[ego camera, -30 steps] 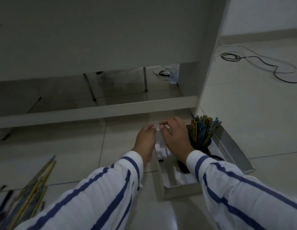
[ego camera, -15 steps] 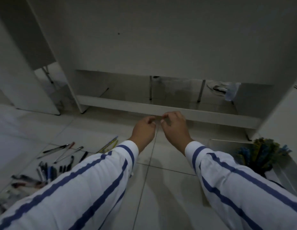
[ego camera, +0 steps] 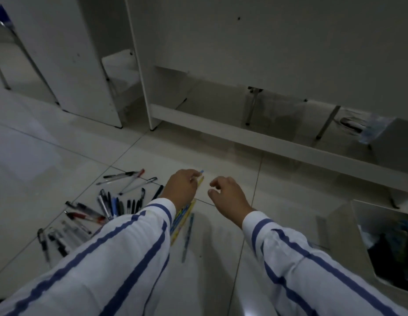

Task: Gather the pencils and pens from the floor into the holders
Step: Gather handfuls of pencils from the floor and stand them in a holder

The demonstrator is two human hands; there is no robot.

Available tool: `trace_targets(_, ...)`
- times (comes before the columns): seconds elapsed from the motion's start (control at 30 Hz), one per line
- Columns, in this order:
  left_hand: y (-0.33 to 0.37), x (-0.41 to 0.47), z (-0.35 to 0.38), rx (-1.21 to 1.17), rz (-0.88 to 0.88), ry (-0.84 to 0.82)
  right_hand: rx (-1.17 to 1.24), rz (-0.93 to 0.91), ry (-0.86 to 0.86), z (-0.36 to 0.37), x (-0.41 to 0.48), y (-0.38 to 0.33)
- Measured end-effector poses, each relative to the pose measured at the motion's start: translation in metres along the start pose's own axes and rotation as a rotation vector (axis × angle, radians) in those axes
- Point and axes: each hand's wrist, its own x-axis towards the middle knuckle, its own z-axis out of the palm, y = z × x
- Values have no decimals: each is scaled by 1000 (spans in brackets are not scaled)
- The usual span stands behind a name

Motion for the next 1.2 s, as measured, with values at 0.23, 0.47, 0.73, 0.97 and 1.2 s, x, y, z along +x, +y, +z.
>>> trace_targets(0.23, -86, 21, 22, -44, -209, -111, 0, 214, -257, 87, 10, 6)
trace_targets(0.47, -137, 13, 46, -23, -284, -222, -91, 379, -389, 140, 24, 18)
trace_targets(0.73, -157, 21, 61, -39, -234, -136, -27, 513, -288, 184, 25, 28)
trace_targets(0.97, -161, 34, 62, -27, -172, -104, 72, 519, -160, 182, 60, 22)
trace_targets(1.2, -165, 40, 61, 143, -55, 4, 55, 498, -58, 177, 115, 17)
